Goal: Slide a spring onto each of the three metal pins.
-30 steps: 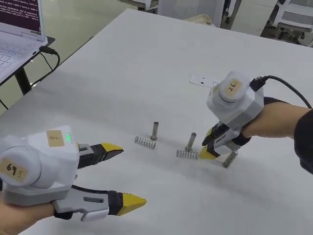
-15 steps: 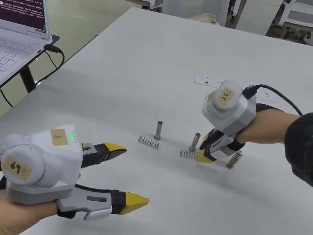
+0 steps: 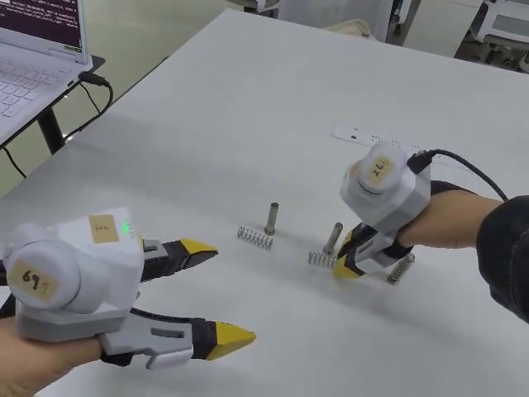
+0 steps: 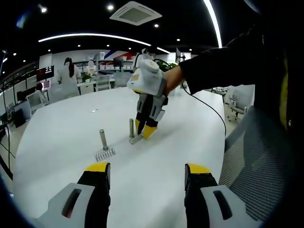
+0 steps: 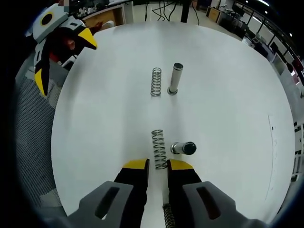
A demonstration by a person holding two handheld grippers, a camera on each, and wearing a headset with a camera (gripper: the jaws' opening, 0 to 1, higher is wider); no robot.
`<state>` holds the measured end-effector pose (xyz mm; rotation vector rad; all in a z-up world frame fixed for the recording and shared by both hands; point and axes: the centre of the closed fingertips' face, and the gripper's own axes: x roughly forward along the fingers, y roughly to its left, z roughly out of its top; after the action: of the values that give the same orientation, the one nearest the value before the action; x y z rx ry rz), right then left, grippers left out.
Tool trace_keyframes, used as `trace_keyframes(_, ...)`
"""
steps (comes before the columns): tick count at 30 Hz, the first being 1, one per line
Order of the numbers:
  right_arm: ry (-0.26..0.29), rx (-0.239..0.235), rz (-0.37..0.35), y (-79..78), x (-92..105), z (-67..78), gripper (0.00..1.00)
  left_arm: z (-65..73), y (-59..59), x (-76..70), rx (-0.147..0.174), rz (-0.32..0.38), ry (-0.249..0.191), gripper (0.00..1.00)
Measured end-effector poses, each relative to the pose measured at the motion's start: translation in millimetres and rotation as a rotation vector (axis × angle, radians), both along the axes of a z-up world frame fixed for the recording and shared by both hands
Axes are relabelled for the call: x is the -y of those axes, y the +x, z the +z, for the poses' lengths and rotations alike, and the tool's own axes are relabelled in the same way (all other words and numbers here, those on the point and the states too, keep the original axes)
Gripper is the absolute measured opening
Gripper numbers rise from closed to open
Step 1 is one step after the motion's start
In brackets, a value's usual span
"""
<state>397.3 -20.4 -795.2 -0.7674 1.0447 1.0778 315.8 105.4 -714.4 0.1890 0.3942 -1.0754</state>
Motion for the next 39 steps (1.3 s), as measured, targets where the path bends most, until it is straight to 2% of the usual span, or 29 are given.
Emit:
trace_keyframes(14, -0.013, 0.021, 0.022, -5.1, -0.5, -2.5, 0.08, 1.1, -0.5, 0.6, 0.002, -0.001, -0.003, 0.59)
trace_keyframes(18, -0.007, 0.014, 0.024, -12.8, -3.1, 1.5, 0.08, 1.4, -0.7, 1.5, 0.003, -0.005, -0.004, 0.58)
trace_keyframes(21, -0.012, 0.008, 0.049, -20.7, -7.6, 7.8, 0.08, 1.2, -1.3, 2.6, 0.005, -0.012, -0.002, 0.58)
trace_keyframes(28, 0.02, 0.008, 0.087, -35.6, -23.5, 23.9, 0.08, 1.6, -2.5, 4.0, 0.01, -0.023, -0.002, 0.55)
trace_keyframes(31, 0.059, -0.013, 0.106, -48.8, -33.8, 32.8, 0.08, 2.6, -2.9, 4.2, 0.014, -0.025, -0.006, 0.54)
trace_keyframes(39, 0.114, -0.043, 0.176, -82.1, -54.7, 57.0, 0.08, 4.0, -6.5, 8.1, 0.021, -0.051, -0.011, 0.47)
